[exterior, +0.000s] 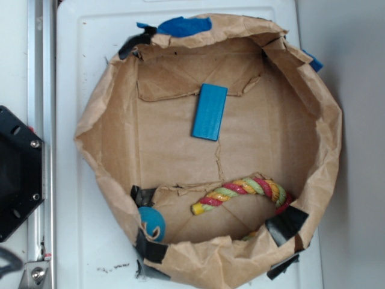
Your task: Grab the multicolored rope.
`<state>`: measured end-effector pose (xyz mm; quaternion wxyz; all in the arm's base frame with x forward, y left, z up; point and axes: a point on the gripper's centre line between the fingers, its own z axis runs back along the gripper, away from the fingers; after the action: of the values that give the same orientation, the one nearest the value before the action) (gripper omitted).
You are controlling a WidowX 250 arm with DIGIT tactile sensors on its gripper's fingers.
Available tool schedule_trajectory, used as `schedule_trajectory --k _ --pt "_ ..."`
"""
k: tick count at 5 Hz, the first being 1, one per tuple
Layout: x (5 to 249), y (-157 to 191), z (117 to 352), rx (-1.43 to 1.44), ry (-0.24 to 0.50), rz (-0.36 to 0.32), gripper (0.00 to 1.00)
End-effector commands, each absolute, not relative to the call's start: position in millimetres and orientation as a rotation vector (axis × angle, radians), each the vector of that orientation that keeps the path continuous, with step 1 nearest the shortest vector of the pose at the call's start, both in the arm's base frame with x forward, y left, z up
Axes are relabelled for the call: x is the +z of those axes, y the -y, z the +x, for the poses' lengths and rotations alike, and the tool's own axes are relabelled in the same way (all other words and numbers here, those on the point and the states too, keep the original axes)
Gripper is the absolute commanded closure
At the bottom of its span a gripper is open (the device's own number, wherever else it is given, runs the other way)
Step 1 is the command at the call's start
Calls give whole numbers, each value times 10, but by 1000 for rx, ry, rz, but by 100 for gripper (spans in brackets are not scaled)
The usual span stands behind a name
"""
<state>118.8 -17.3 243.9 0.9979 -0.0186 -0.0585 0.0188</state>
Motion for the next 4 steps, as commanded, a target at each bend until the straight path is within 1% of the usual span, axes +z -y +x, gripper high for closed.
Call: schedule_trajectory --k 1,3,4 --pt "2439 173 1188 38 117 -37 0" --pt "2439 173 1188 38 117 -37 0" --pt "2380 160 1608 16 137 -52 0"
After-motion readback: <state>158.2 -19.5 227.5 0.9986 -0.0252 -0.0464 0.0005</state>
